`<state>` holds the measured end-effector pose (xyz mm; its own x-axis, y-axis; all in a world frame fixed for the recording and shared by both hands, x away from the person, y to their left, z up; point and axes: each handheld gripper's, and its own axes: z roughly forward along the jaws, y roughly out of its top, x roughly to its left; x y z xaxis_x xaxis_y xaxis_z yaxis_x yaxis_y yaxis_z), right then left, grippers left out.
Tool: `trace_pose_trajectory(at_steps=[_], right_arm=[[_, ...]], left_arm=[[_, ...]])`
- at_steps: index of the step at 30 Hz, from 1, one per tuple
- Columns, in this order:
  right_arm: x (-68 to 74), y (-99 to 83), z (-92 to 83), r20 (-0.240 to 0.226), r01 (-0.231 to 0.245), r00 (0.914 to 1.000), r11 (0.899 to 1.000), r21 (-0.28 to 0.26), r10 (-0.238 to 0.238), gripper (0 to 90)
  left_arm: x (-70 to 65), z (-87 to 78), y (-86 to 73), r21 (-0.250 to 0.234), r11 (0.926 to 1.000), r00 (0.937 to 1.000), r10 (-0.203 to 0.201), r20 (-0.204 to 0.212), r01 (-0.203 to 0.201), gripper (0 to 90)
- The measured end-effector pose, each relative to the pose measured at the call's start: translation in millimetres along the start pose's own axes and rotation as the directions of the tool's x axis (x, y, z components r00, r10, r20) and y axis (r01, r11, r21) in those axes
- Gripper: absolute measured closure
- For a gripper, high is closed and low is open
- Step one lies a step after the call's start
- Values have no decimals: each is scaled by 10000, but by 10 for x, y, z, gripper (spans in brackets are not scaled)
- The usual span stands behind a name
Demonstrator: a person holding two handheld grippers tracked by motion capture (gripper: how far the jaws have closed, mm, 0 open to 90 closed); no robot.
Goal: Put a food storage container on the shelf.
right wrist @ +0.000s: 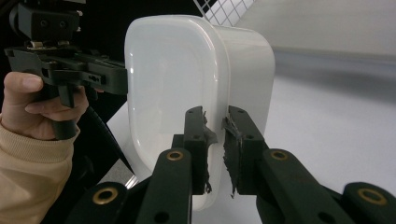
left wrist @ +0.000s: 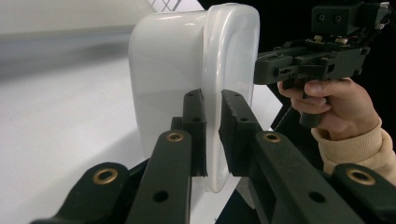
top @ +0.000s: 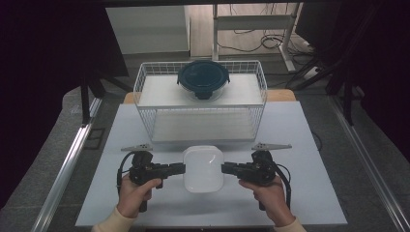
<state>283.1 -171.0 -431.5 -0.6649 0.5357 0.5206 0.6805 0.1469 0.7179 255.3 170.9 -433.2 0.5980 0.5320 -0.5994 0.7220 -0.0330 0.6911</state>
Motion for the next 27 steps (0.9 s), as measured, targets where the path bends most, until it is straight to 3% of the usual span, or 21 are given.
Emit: trace_pose_trajectory(at_steps=[11, 27], right_arm=[[110, 376, -65, 89, 544, 9985, 9982, -270, -541, 790], [176, 768, -131, 234, 874, 9960, 9947, -544, -862, 790]], left_arm=[[-106, -123, 333, -419, 9979, 9987, 487, -158, -494, 813], [-153, -206, 710, -664, 9947, 9968, 766, -216, -779, 811]])
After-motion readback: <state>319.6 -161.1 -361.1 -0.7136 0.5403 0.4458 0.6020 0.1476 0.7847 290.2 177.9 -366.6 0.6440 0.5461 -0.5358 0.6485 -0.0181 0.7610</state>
